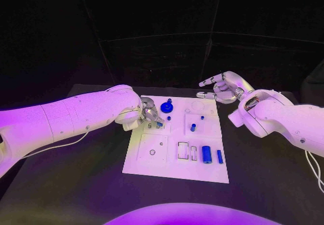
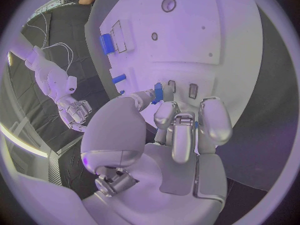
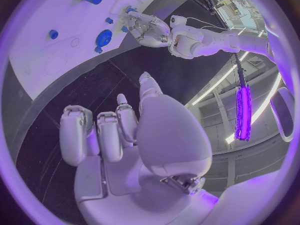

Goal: Assemble the parts on the task board

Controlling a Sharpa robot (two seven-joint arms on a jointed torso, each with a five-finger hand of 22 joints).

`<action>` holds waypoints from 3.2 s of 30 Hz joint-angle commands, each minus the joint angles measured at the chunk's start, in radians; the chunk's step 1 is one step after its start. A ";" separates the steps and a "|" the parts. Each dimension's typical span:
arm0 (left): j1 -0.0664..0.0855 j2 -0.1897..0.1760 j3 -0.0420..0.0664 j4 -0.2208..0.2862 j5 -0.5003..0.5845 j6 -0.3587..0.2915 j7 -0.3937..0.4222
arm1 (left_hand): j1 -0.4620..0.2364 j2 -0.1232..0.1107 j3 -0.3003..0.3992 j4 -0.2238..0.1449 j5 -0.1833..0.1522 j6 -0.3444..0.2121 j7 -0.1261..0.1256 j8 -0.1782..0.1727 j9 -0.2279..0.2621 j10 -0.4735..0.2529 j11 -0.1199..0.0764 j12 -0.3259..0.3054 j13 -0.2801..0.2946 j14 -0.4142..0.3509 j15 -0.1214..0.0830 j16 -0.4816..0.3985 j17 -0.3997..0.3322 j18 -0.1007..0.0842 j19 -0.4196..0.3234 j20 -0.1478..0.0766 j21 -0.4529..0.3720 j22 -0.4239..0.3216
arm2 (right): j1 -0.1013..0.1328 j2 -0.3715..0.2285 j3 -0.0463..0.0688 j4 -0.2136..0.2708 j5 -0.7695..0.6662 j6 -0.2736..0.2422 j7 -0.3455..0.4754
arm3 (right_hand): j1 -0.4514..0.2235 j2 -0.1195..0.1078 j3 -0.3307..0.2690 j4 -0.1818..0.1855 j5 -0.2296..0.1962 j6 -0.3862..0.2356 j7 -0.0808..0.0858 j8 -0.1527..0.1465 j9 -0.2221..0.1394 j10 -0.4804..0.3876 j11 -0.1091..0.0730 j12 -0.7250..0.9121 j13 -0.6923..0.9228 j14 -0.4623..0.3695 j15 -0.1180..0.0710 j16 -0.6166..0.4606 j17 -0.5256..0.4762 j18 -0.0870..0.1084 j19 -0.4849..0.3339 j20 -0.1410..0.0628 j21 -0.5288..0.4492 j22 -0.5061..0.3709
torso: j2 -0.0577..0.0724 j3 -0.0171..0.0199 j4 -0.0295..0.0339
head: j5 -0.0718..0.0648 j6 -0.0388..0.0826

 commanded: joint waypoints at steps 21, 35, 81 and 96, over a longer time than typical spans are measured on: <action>-0.012 -0.033 -0.010 0.028 -0.104 -0.151 0.067 | -0.016 -0.018 0.196 -0.199 -0.004 0.002 -0.002 0.008 0.006 0.008 0.003 -0.005 -0.004 0.106 0.003 0.006 0.263 -0.010 -0.001 0.005 -0.005 0.000 | 0.002 -0.002 0.000 -0.005 0.023 0.016 0.015 | -0.004 0.009 -0.007 0.001 0.006 0.008 0.000 0.003 0.002 -0.005 -0.001 0.001 0.000 0.078 -0.004 -0.001 0.152 0.000 -0.007 -0.003 -0.006 0.004 | 0.000 0.0021 0.0042 | 0.016 -0.009; -0.019 -0.027 -0.022 0.035 -0.158 -0.103 0.027 | -0.016 -0.021 0.199 -0.204 -0.005 0.005 -0.002 0.009 0.006 0.013 0.003 0.000 0.003 0.106 0.003 0.006 0.263 -0.011 0.002 0.005 -0.001 0.006 | 0.002 -0.002 0.000 -0.005 0.038 0.018 0.017 | -0.004 0.010 -0.008 0.001 0.007 0.009 0.000 0.003 0.002 -0.006 -0.001 0.000 -0.002 0.078 -0.004 -0.002 0.150 0.001 -0.008 -0.003 -0.007 0.002 | 0.000 0.0023 0.0026 | 0.019 -0.015; -0.022 -0.017 -0.023 0.046 -0.160 -0.040 0.007 | -0.049 -0.045 0.207 -0.220 0.040 0.027 -0.008 0.015 0.010 0.039 -0.001 0.020 0.030 0.106 0.003 0.006 0.263 -0.013 0.008 0.005 0.004 0.017 | 0.002 0.001 0.000 -0.010 0.048 0.033 0.019 | -0.011 0.010 -0.017 0.001 0.024 0.010 -0.001 0.003 0.001 -0.008 -0.002 -0.003 -0.005 0.077 -0.005 -0.004 0.147 0.002 -0.009 -0.004 -0.009 -0.002 | 0.001 0.0022 0.0021 | 0.016 -0.023; -0.021 0.002 -0.023 0.026 -0.159 -0.028 0.006 | -0.123 -0.039 0.037 -0.164 0.036 0.067 -0.027 0.009 0.003 0.060 -0.015 0.050 0.068 0.106 -0.010 0.006 0.263 -0.019 0.023 -0.007 0.018 0.046 | 0.002 0.002 0.000 -0.011 0.048 0.043 0.012 | -0.014 0.011 -0.019 0.002 0.028 0.010 -0.001 0.003 0.001 -0.011 -0.002 -0.007 -0.010 0.076 -0.005 -0.007 0.142 0.003 -0.012 -0.005 -0.011 -0.008 | 0.001 0.0036 0.0025 | 0.013 -0.026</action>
